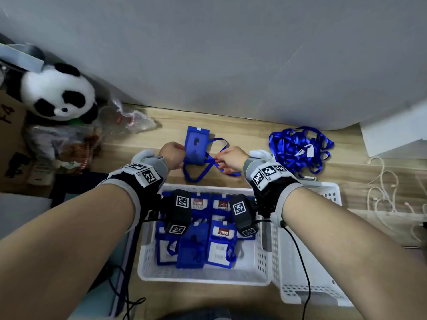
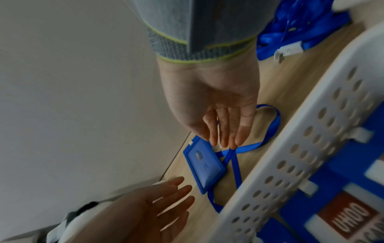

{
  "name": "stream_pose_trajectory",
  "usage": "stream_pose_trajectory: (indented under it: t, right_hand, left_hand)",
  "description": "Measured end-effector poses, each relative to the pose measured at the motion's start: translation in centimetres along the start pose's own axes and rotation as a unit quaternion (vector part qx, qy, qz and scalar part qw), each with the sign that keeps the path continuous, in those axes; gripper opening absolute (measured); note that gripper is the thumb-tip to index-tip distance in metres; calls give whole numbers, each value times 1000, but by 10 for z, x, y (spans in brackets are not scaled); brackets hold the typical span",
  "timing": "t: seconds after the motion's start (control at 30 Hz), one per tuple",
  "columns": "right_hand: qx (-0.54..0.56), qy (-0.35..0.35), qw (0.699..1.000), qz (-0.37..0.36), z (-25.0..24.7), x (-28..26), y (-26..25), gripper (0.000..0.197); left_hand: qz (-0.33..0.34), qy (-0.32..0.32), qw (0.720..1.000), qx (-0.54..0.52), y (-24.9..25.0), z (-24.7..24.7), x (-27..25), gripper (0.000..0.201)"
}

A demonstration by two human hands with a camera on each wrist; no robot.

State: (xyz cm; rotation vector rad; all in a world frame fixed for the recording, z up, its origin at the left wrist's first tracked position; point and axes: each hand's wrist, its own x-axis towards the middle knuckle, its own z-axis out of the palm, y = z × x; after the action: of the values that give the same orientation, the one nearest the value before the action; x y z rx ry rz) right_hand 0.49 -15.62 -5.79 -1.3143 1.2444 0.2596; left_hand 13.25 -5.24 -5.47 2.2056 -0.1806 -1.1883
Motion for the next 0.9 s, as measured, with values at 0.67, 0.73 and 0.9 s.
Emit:
stream_pose_trajectory:
  t: [0.67, 0.73, 0.9]
  right_hand:
    - [-7, 69, 996, -60, -9, 14, -4, 37]
    - [13, 84, 991, -101, -12, 7, -7, 49]
    - [38, 66, 982, -175, -8, -25, -13, 48]
  left_hand:
    - [85, -9, 976, -201, 10, -4, -1, 14]
    - [95, -42, 970, -220, 14, -7, -11, 15]
    - [117, -63, 967, -215, 18, -7, -38, 15]
